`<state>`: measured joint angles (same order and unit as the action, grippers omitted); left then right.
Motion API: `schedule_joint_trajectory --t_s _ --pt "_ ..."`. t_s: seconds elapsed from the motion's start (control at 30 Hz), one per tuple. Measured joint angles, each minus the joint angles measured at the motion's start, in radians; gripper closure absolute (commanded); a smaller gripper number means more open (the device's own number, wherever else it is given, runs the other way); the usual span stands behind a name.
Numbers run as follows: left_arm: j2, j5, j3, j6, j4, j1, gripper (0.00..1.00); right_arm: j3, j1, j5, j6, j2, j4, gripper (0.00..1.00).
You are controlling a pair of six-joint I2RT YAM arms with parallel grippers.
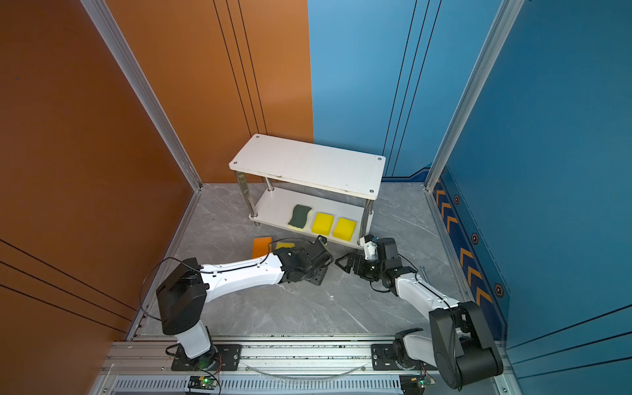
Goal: Place and organize the cleaning sponges onto the shelf
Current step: 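Lift the green scouring pad and carry it toward the lower shelf, then lower the green pad onto the lower shelf beside the other green pad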
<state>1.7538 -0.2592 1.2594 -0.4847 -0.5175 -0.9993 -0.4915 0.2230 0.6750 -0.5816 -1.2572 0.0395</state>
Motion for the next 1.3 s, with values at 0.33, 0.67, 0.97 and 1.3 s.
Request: schedule_joint_trajectory --t_s 0.33,0.67,0.97,1.3 --pt "-0.175 0.067 -0.047 0.077 -0.003 0.129 0.36 0.000 0.024 0.007 -0.022 0.000 0.035 0.00" --pt "-0.303 0.094 -0.089 0.203 -0.004 0.288 0.34 -0.005 0.052 0.006 -0.027 -0.014 0.043 0.00" --pt "-0.308 0.092 -0.089 0.333 -0.002 0.390 0.31 -0.026 0.089 0.003 -0.038 -0.033 0.051 0.00" --pt "-0.293 0.089 -0.093 0.457 0.064 0.479 0.30 -0.057 0.138 0.002 -0.048 -0.065 0.051 0.00"
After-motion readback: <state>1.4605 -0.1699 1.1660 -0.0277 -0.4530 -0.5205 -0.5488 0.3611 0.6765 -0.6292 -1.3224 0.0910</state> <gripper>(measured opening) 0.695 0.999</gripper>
